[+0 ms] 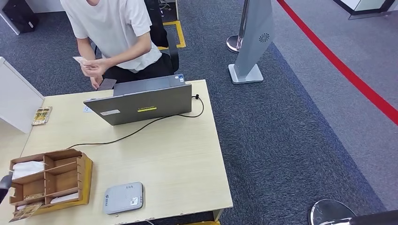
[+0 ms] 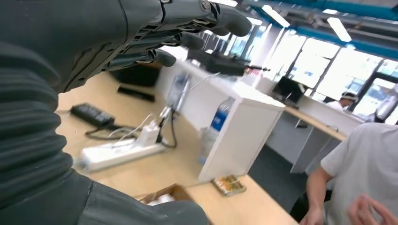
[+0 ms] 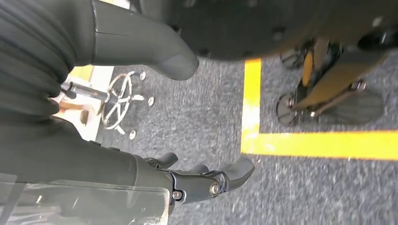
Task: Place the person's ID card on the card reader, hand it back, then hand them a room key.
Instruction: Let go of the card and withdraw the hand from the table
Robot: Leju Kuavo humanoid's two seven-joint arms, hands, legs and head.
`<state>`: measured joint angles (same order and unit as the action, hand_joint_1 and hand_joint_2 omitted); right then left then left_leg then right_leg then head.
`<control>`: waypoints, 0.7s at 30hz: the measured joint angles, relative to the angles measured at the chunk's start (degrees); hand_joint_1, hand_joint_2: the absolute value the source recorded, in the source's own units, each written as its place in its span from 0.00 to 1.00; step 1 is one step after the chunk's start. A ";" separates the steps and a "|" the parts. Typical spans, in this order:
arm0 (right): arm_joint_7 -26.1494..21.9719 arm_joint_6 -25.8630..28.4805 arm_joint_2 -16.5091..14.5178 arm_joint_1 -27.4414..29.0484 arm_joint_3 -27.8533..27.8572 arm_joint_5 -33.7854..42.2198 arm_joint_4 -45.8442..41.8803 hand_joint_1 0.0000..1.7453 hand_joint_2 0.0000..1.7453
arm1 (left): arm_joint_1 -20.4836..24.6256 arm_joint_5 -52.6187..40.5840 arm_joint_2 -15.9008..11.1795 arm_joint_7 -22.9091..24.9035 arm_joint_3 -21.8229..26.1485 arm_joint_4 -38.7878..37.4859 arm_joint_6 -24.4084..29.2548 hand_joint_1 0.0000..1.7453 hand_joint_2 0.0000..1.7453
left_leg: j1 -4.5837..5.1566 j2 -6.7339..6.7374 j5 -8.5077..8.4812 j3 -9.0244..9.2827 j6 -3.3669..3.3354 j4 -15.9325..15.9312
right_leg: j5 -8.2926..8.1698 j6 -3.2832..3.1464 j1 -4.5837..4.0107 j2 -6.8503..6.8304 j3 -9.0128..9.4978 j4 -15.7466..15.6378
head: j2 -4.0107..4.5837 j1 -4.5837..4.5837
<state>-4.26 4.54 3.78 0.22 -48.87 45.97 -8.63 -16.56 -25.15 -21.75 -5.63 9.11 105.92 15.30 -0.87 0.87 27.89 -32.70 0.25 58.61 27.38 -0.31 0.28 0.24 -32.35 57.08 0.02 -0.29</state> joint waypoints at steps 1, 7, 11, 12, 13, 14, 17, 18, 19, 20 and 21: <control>-0.01 -0.03 0.04 0.01 0.00 -0.04 0.24 0.00 1.00 | -1.19 1.51 1.72 -1.13 2.68 0.46 -2.14 0.00 1.00 | 0.00 0.00 0.00 -0.01 0.00 0.00 | 0.00 0.00 0.00 -0.01 0.00 0.00 | 0.00 0.00; 0.15 0.33 0.09 -0.02 0.00 -0.36 1.24 0.00 1.00 | -2.34 7.32 14.42 -2.28 21.05 0.96 -19.22 0.00 1.00 | 0.00 -0.09 0.02 -0.04 -0.03 0.00 | 0.00 0.01 0.00 -0.09 0.07 -0.01 | 0.00 -0.02; 0.36 1.01 0.09 -0.01 0.00 -0.29 1.56 0.00 1.00 | 3.68 9.36 25.35 -0.86 41.47 -2.45 -35.67 0.00 1.00 | 0.00 -0.08 0.02 0.01 -0.04 0.00 | 0.00 0.01 0.00 -0.06 0.09 -0.02 | 0.00 -0.03; 0.44 1.19 0.09 0.00 0.00 -0.29 1.57 0.00 1.00 | 5.28 9.83 27.53 0.26 46.46 -3.66 -37.98 0.00 1.00 | 0.00 -0.10 0.02 0.02 -0.04 0.00 | 0.00 0.01 0.00 -0.08 0.09 -0.02 | 0.00 -0.04; 0.52 1.42 0.09 0.00 0.00 -0.31 1.56 0.00 1.00 | 7.03 10.87 29.53 2.10 51.04 -4.99 -39.04 0.00 1.00 | 0.01 -0.13 0.02 0.01 -0.04 0.00 | 0.00 0.01 0.00 -0.11 0.10 -0.02 | 0.00 -0.05; 0.60 1.67 0.09 -0.04 0.01 -0.35 1.55 0.00 1.00 | 8.72 12.63 31.50 4.77 55.50 -6.51 -39.01 0.00 1.00 | 0.01 -0.17 0.03 0.01 -0.05 0.00 | 0.00 0.01 0.01 -0.15 0.11 -0.02 | 0.00 -0.05; 1.21 2.36 0.09 -0.17 0.00 -0.87 1.41 0.00 1.00 | 11.98 19.88 36.23 13.98 65.87 -12.10 -34.10 0.00 1.00 | 0.02 -0.23 0.04 0.05 -0.07 0.01 | 0.01 0.03 0.02 -0.21 0.13 -0.03 | 0.00 -0.07; 1.48 2.51 0.09 -0.19 -0.01 -1.12 1.34 0.00 1.00 | 12.49 21.62 37.32 16.10 67.97 -14.04 -32.32 0.00 1.00 | 0.03 -0.29 0.05 0.05 -0.08 0.01 | 0.03 0.05 0.03 -0.27 0.13 -0.04 | 0.00 -0.04; 1.72 2.65 0.09 -0.22 -0.02 -1.32 1.23 0.00 1.00 | 12.92 22.81 38.23 17.83 69.74 -16.16 -30.83 0.00 1.00 | 0.04 -0.37 0.04 0.04 -0.09 0.01 | 0.04 0.07 0.03 -0.35 0.15 -0.04 | 0.00 -0.01; 1.94 2.73 0.09 -0.29 -0.04 -1.45 1.09 0.00 1.00 | 13.30 23.37 38.99 19.10 71.19 -18.33 -29.77 0.00 1.00 | 0.05 -0.44 0.05 0.03 -0.09 0.01 | 0.06 0.08 0.05 -0.42 0.16 -0.04 | 0.00 0.01; 2.12 2.78 0.09 -0.38 -0.06 -1.55 0.93 0.00 0.75 | 13.57 23.54 39.66 20.14 72.41 -20.75 -28.96 0.00 1.00 | 0.07 -0.49 0.05 0.03 -0.10 0.01 | 0.06 0.09 0.06 -0.46 0.18 -0.04 | 0.00 0.01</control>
<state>-2.14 7.32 3.87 -0.16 -48.93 44.42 -7.70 -2.99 -1.61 17.91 14.51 81.53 85.17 -13.66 -0.80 0.38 27.94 -32.67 0.15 58.62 27.44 -0.23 0.34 -0.22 -32.17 57.04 0.02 -0.28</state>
